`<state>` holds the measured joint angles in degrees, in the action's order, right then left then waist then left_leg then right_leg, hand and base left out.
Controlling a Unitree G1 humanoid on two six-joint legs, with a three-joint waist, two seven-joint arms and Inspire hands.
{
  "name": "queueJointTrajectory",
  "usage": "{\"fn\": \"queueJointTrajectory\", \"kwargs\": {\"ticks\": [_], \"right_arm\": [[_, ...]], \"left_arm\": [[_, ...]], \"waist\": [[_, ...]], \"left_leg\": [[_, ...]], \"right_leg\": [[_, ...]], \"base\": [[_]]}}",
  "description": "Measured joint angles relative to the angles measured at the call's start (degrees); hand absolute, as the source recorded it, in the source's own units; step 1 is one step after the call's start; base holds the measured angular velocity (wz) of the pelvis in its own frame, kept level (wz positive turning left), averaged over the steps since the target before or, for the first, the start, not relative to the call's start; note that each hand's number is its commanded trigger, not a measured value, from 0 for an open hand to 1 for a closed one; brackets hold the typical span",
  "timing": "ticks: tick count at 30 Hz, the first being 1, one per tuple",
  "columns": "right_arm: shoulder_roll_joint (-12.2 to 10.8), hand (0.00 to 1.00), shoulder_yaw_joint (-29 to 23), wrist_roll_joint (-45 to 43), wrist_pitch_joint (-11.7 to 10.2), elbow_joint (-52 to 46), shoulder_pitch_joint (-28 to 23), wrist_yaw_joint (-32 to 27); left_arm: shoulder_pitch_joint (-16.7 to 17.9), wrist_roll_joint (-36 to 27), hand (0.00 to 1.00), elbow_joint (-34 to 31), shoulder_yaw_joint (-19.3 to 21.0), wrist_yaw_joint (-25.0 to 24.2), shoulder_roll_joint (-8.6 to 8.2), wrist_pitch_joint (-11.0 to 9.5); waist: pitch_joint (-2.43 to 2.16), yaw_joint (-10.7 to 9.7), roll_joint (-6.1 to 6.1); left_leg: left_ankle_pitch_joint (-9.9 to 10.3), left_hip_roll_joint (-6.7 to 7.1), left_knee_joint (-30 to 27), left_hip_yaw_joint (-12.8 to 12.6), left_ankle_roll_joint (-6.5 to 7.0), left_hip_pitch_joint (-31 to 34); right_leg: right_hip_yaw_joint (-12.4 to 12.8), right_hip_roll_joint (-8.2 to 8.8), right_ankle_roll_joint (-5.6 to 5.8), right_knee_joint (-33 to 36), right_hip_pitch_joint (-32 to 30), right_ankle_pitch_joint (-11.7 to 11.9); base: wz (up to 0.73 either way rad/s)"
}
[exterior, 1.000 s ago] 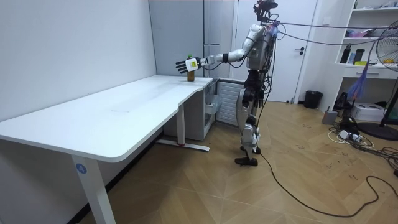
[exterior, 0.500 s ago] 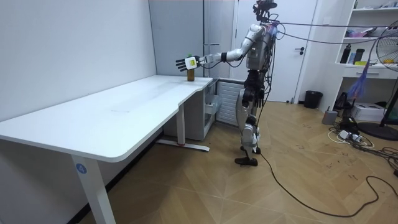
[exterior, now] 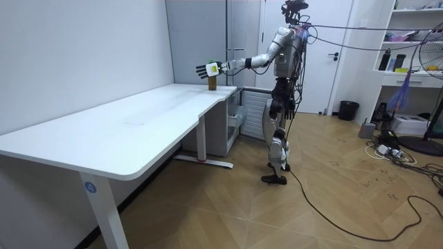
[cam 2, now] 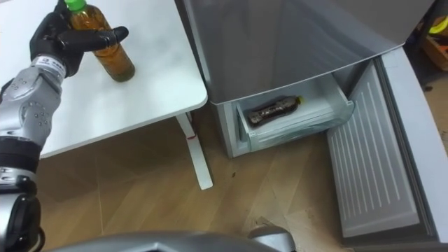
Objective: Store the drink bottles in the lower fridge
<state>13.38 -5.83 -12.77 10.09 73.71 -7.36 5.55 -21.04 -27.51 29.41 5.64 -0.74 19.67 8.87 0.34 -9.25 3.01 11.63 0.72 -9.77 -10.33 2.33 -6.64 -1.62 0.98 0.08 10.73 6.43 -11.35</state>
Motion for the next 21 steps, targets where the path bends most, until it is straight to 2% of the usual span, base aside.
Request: {"fn": "queueJointTrajectory", "kwargs": {"ticks": [2, 3, 4, 5, 6, 7, 14, 21], "right_arm": [[0.0, 0.0, 0.0, 0.0, 0.0, 0.0, 0.1, 0.0], [0.0, 0.0, 0.0, 0.1, 0.0, 0.0, 0.1, 0.0], [0.0, 0.0, 0.0, 0.2, 0.0, 0.0, 0.1, -0.1], [0.0, 0.0, 0.0, 0.2, 0.0, 0.0, 0.1, -0.2], [0.0, 0.0, 0.0, 0.4, 0.0, 0.0, 0.1, -0.5], [0.0, 0.0, 0.0, 0.7, 0.0, -0.1, 0.1, -0.7], [0.0, 0.0, 0.0, 1.2, 0.0, 0.0, 0.1, -1.2], [-0.1, 0.0, 0.0, 1.2, 0.0, 0.0, 0.0, -1.2]], "left_arm": [[0.0, 0.0, 0.0, 0.0, 0.0, 0.0, 0.0, 0.0], [0.0, 0.1, 0.06, 0.0, 0.0, 0.0, 0.0, 0.0], [0.0, 0.1, 0.39, 0.0, 0.0, 0.0, 0.0, 0.0], [0.0, 0.1, 0.61, 0.0, 0.0, 0.0, 0.0, 0.0], [0.0, 0.1, 0.98, 0.0, 0.0, 0.0, 0.0, 0.0], [0.0, 0.1, 1.0, 0.0, 0.0, 0.0, 0.0, 0.0], [0.0, 0.0, 1.0, 0.0, 0.0, 0.0, 0.06, 0.1], [-0.8, 0.1, 1.0, 2.4, -0.1, 0.0, 0.21, 0.5]], "waist": [[-0.04, 0.0, 0.03], [-0.05, 0.0, 0.04], [-0.07, 0.1, 0.06], [-0.07, 0.1, 0.06], [-0.07, 0.1, 0.05], [-0.08, 0.1, 0.03], [-0.23, 0.1, -0.33], [-0.18, 0.1, -0.52]], "left_leg": [[0.0, 0.0, 0.0, 0.0, 0.0, 0.0], [0.0, 0.0, 0.0, 0.0, 0.0, 0.0], [0.0, 0.0, 0.0, -0.1, 0.0, 0.0], [0.0, 0.0, 0.0, -0.1, 0.0, 0.0], [0.0, 0.01, 0.0, -0.2, 0.0, 0.0], [0.0, 0.01, 0.0, -0.2, 0.0, 0.0], [0.0, 0.01, 0.0, -0.6, 0.0, 0.0], [0.0, -0.01, 0.0, -0.6, 0.0, 0.0]], "right_leg": [[0.0, 0.0, 0.0, 0.0, 0.0, 0.0], [0.1, -0.02, 0.0, 0.0, 0.0, 0.0], [0.2, -0.04, 0.0, 0.0, 0.0, 0.0], [0.2, -0.04, 0.0, 0.0, 0.0, 0.0], [0.2, -0.05, 0.0, 0.0, 0.0, 0.0], [0.4, -0.05, 0.0, 0.0, -0.1, 0.0], [1.2, -0.11, 0.0, 0.1, -0.3, 0.0], [1.4, -0.14, 0.0, 0.1, -0.4, 0.0]], "base": [[0.0], [0.0], [0.0], [0.0], [0.0], [0.0], [-0.04], [0.0]]}}
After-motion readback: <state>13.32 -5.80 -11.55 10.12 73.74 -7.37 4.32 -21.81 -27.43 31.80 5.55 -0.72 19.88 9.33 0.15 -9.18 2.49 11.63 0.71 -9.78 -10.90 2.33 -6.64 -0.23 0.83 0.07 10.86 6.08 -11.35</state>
